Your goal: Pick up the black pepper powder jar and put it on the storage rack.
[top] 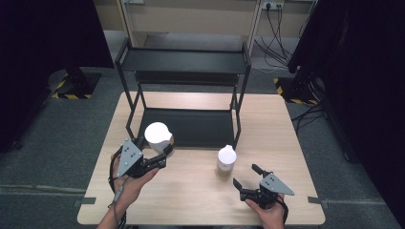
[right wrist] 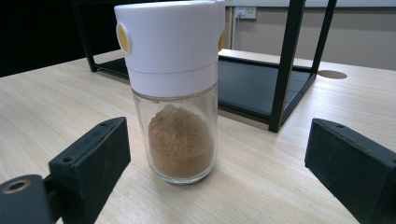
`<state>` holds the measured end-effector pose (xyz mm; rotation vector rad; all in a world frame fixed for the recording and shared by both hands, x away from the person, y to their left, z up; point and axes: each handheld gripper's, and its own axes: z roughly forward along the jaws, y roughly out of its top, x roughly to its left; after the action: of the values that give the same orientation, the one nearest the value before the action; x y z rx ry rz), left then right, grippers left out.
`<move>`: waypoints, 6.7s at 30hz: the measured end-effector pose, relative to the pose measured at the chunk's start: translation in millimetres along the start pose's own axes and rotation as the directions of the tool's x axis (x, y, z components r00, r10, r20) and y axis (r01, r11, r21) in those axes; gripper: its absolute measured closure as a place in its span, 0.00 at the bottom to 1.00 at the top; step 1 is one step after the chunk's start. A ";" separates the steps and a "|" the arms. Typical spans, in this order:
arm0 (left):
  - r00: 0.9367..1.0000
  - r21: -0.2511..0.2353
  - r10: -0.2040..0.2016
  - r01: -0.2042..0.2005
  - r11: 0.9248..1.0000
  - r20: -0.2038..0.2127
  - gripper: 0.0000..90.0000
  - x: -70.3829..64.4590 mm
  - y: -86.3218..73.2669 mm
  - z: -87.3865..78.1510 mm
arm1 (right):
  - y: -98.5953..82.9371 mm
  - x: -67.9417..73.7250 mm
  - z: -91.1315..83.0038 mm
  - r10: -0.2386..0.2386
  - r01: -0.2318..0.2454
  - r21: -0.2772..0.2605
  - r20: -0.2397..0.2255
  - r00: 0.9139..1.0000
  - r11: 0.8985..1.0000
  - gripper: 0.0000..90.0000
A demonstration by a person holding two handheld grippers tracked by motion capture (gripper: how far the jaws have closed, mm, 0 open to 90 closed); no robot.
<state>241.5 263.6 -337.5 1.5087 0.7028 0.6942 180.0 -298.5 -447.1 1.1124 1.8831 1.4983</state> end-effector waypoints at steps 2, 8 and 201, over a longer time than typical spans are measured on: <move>1.000 -0.004 0.006 -0.006 1.000 -0.009 0.34 1.2 4.1 1.7 | 0.2 0.1 0.1 0.001 -0.001 0.001 0.000 1.000 1.000 0.08; 0.999 -0.019 0.002 -0.003 1.000 -0.035 0.34 3.3 14.9 7.1 | -0.2 0.4 -0.1 0.003 -0.003 -0.001 0.003 1.000 1.000 0.08; 0.906 0.005 -0.029 0.035 0.999 -0.423 0.16 79.2 148.2 132.6 | 1.0 1.9 0.6 -0.040 0.040 0.006 -0.011 0.999 0.999 0.08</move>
<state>398.3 235.2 -194.5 1.3646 1.0592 1.0096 179.7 -296.5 -446.1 1.0646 1.9072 1.4808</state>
